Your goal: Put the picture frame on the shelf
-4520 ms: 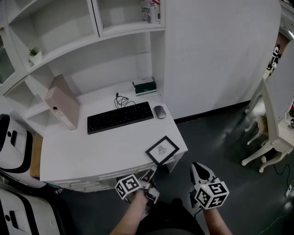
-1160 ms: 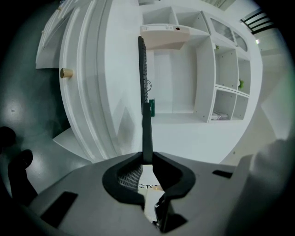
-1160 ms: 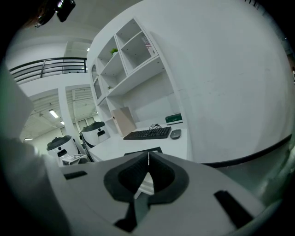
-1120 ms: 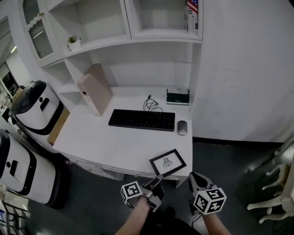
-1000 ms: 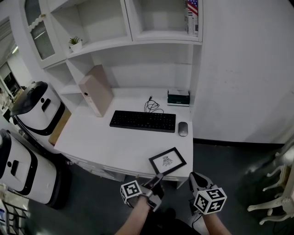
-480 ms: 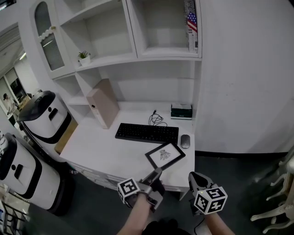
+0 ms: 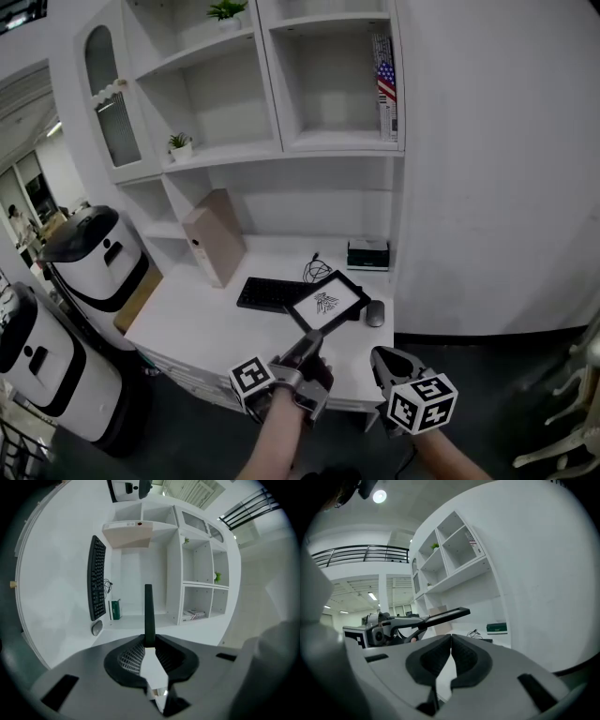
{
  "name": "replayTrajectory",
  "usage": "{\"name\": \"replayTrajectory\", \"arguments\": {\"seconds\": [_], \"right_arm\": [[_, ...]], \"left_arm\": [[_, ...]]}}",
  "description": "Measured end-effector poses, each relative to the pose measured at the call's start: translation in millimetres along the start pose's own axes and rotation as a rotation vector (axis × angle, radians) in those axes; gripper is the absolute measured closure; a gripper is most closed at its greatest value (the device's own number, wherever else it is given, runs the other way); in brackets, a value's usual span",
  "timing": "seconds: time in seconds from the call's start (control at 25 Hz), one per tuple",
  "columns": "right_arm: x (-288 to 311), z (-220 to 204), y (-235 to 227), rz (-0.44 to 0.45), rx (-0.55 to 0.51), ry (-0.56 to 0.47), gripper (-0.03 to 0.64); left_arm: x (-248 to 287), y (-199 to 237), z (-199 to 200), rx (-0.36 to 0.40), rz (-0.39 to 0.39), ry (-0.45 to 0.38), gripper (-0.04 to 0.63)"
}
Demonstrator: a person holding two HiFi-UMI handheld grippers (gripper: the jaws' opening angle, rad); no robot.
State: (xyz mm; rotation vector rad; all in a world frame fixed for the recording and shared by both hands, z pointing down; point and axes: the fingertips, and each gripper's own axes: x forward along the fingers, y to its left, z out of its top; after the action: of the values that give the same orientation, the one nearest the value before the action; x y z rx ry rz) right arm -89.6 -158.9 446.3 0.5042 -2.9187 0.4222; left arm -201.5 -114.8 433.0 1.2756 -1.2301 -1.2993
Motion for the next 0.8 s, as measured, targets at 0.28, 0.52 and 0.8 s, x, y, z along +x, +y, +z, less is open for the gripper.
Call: {"name": "replayTrajectory", "arguments": {"seconds": [0.28,0.52,0.8], "right_arm": [[9.2,48.5,9.0,0.046,-0.031,-0.061,0.615],[14.0,89.8,16.0,0.074,-0.056,-0.111,0.615],[14.2,129.9,16.1,0.074,-0.097,-0.163,0.615]], "left_arm": [[20.0,-52.2,10.8,0.053,-0.048,-0.023,0.529],[37.7,-96.8,11.0,0.101,-0.079,-0.039,0.529],[58.3,-137.5,8.7,0.136,-0.117,-0.036,0.529]]}}
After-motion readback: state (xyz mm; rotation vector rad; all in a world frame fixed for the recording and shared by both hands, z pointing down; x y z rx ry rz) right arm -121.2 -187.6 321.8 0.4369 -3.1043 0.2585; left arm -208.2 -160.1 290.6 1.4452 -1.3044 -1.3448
